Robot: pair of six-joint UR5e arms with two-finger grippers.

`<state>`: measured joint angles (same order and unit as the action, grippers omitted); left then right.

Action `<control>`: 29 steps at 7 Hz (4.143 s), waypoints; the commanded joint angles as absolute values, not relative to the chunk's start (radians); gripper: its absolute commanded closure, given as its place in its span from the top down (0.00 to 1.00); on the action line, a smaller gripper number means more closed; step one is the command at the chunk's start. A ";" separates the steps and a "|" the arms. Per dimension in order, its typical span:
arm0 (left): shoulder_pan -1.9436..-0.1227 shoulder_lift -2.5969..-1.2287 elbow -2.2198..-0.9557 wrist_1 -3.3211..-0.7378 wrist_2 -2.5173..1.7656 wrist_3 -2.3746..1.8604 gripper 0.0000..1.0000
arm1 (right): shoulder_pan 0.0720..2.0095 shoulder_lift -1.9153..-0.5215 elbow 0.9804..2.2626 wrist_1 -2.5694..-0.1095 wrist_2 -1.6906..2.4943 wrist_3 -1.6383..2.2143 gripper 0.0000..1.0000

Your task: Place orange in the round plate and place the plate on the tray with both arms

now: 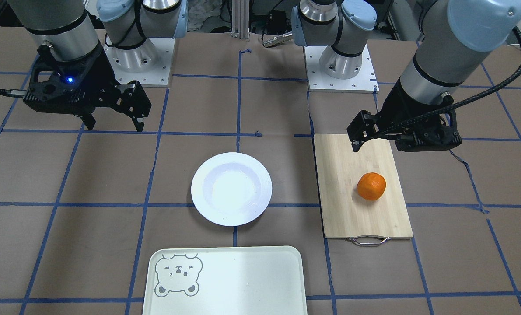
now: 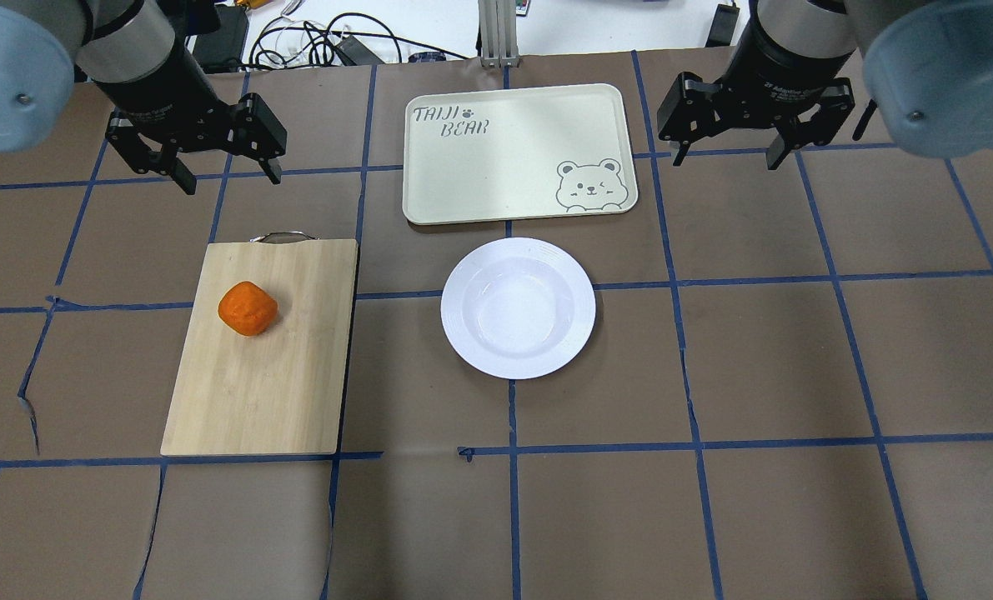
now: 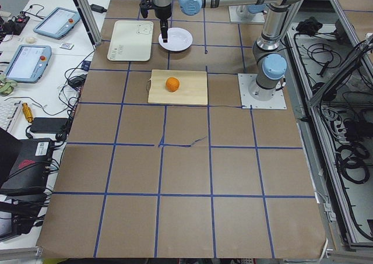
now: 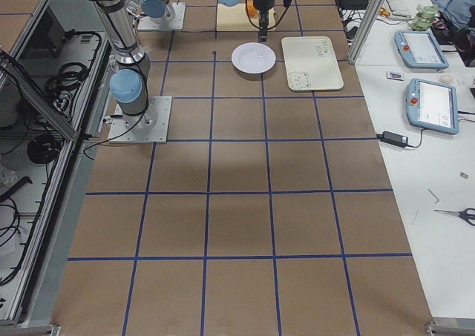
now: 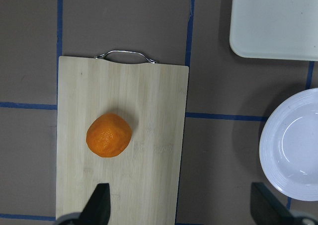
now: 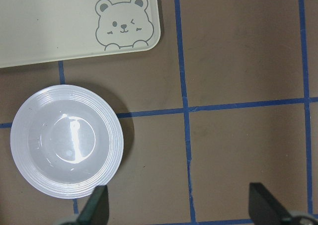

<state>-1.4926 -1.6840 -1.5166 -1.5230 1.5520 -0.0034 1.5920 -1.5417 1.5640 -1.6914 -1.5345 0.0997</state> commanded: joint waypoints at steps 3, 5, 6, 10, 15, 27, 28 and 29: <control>-1.493 -1.683 -1.505 -1.526 1.552 -0.005 1.00 | 1.591 -1.542 1.566 -1.690 -1.536 0.098 1.00; -1.491 -1.678 -1.503 -1.526 1.552 -0.005 1.00 | 1.592 -1.542 1.566 -1.690 -1.535 0.100 1.00; -1.491 -1.678 -1.503 -1.528 1.552 -0.005 1.00 | 1.592 -1.542 1.566 -1.692 -1.534 0.100 1.00; -1.491 -1.677 -1.502 -1.529 1.552 -0.005 1.00 | 1.591 -1.542 1.566 -1.692 -1.537 0.097 1.00; -1.493 -1.680 -1.467 -1.554 1.552 -0.008 1.00 | 1.591 -1.540 1.566 -1.692 -1.534 0.098 1.00; -1.376 -1.813 -1.704 -1.411 1.681 -0.014 1.00 | 1.591 -1.542 1.560 -1.707 -1.532 0.100 1.00; -1.377 -1.828 -1.748 -1.299 1.678 -0.018 1.00 | 1.591 -1.542 1.560 -1.707 -1.532 0.100 1.00; -1.376 -1.836 -1.779 -1.284 1.677 -0.015 1.00 | 1.591 -1.542 1.562 -1.707 -1.532 0.100 1.00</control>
<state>-1.3770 -1.8200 -1.7376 -1.3399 1.6784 -0.0157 1.5907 -1.5415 1.5605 -1.7073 -1.5327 0.0996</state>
